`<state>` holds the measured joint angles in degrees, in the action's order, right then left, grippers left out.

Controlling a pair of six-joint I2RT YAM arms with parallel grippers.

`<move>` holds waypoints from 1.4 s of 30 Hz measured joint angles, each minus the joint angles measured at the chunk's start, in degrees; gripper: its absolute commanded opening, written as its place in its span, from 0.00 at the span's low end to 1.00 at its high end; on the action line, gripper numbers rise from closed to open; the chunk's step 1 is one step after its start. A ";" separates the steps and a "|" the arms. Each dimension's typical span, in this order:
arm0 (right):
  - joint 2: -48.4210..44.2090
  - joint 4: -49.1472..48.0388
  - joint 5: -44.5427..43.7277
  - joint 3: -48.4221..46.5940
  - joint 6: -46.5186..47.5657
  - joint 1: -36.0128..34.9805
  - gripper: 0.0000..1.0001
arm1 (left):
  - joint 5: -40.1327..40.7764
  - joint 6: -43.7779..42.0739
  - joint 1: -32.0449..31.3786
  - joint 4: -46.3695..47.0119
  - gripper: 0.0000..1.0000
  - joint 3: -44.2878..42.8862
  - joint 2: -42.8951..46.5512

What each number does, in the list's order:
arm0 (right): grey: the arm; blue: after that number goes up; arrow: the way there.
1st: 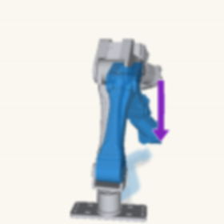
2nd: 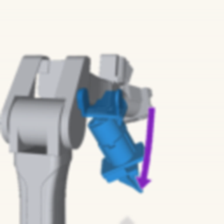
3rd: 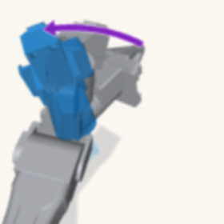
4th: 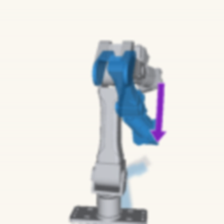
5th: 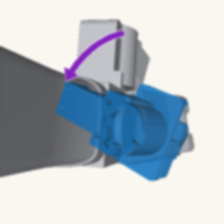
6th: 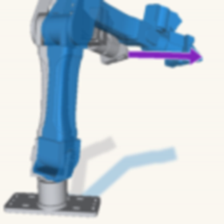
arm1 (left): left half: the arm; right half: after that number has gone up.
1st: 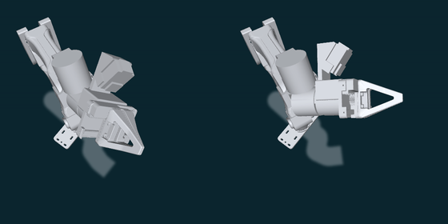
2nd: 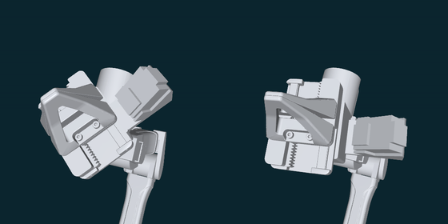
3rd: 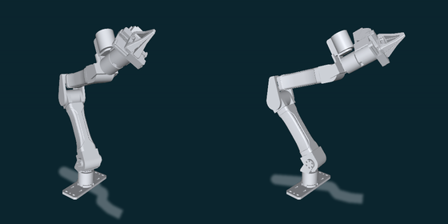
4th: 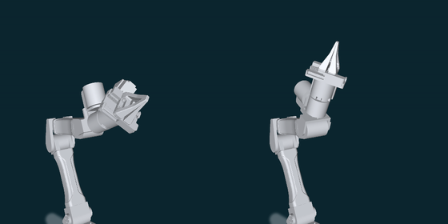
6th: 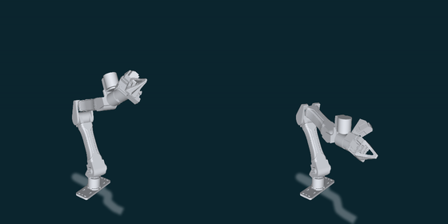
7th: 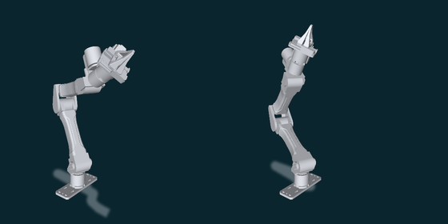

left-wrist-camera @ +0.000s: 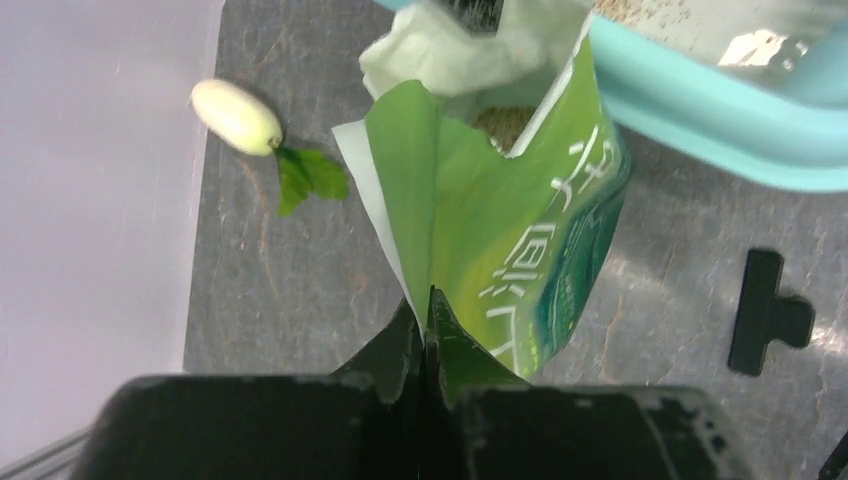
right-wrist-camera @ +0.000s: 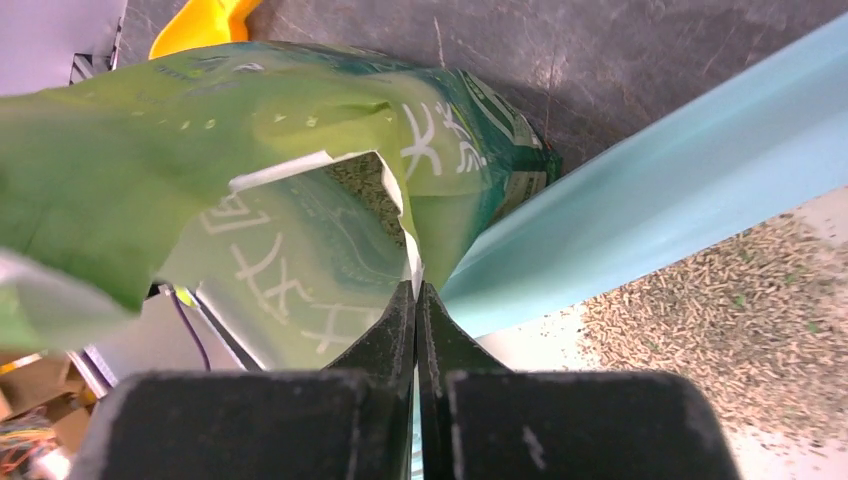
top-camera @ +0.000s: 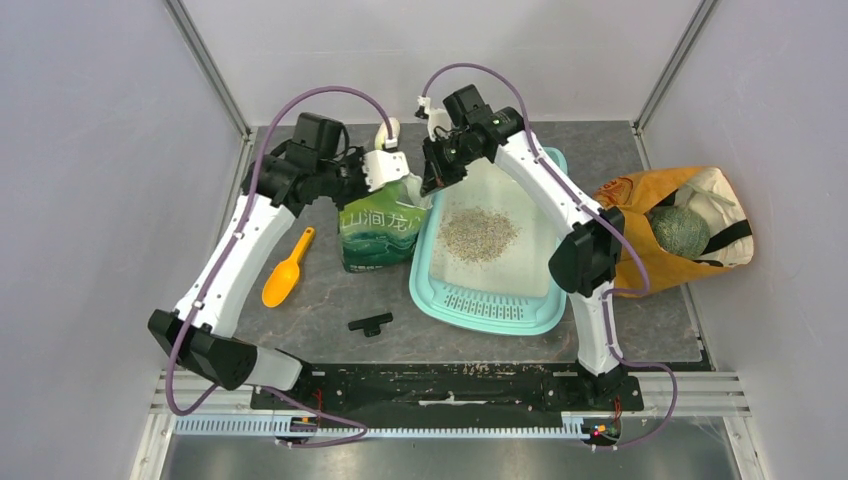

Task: Fill the litter box with clean litter

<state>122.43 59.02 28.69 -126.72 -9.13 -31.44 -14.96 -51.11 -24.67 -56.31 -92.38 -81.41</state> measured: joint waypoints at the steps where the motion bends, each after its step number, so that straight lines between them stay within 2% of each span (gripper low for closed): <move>1: 0.00 0.79 -0.37 -1.60 0.35 -0.20 0.00 | -0.35 -1.11 1.01 -0.94 0.02 -0.46 0.33; 5: 0.00 3.32 -1.88 -6.93 2.34 -1.31 0.00 | -1.66 -6.80 6.16 -5.40 0.02 -0.48 3.98; 9: 0.00 4.46 -0.59 -8.68 3.80 -2.62 0.00 | -2.91 -10.95 7.96 -8.57 0.02 1.40 8.20; 10: 0.00 4.90 -0.17 -8.76 4.31 -3.04 0.04 | -3.30 -11.61 8.13 -8.87 0.02 2.01 8.87; 11: 0.00 5.27 0.02 -8.76 4.72 -3.32 0.20 | -3.98 -12.39 8.72 -8.92 0.02 3.04 9.70; 13: 0.00 6.56 1.09 -8.76 6.08 -3.28 0.60 | -6.08 -13.97 10.75 -8.22 0.02 5.05 11.04; 14: -0.04 6.71 2.01 -8.76 6.14 -2.82 0.71 | -7.85 -14.78 12.46 -7.34 0.02 6.10 11.65; 16: -0.48 6.62 5.49 -8.70 7.87 -0.72 0.81 | -10.40 -16.48 15.26 -6.49 0.02 7.32 12.28; 18: -2.12 5.05 9.51 -6.60 10.32 2.73 0.86 | -12.63 -18.32 17.57 -6.40 0.02 7.61 12.33; 22: -11.08 -3.15 15.82 8.41 17.92 9.31 0.96 | -16.28 -21.18 20.13 -7.37 0.02 7.78 12.33; 25: -18.69 -14.43 19.89 23.15 22.12 10.21 0.97 | -17.75 -22.36 20.74 -7.69 0.02 7.78 12.04; 28: -22.27 -23.74 22.16 32.76 25.66 6.34 0.94 | -18.34 -23.30 20.79 -7.50 0.02 7.78 11.26; 31: -22.23 -29.57 22.34 36.28 27.32 1.42 0.81 | -18.43 -23.96 20.81 -7.04 0.02 7.78 10.54; 34: -22.23 -32.37 21.77 37.09 26.91 -2.60 0.75 | -18.43 -24.37 20.79 -6.80 0.02 7.78 10.08; 37: -23.28 -32.92 20.96 37.44 28.39 -3.52 0.67 | -18.43 -24.63 20.79 -6.54 0.02 7.61 9.53; 42: -29.20 -32.70 21.16 40.24 39.78 -3.85 0.61 | -19.26 -24.79 20.81 -6.21 0.02 7.26 8.76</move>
<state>93.23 26.33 49.84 -86.48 30.65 -35.29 -34.22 -75.90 -3.86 -62.52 -85.12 -72.64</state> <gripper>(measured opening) 0.637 0.024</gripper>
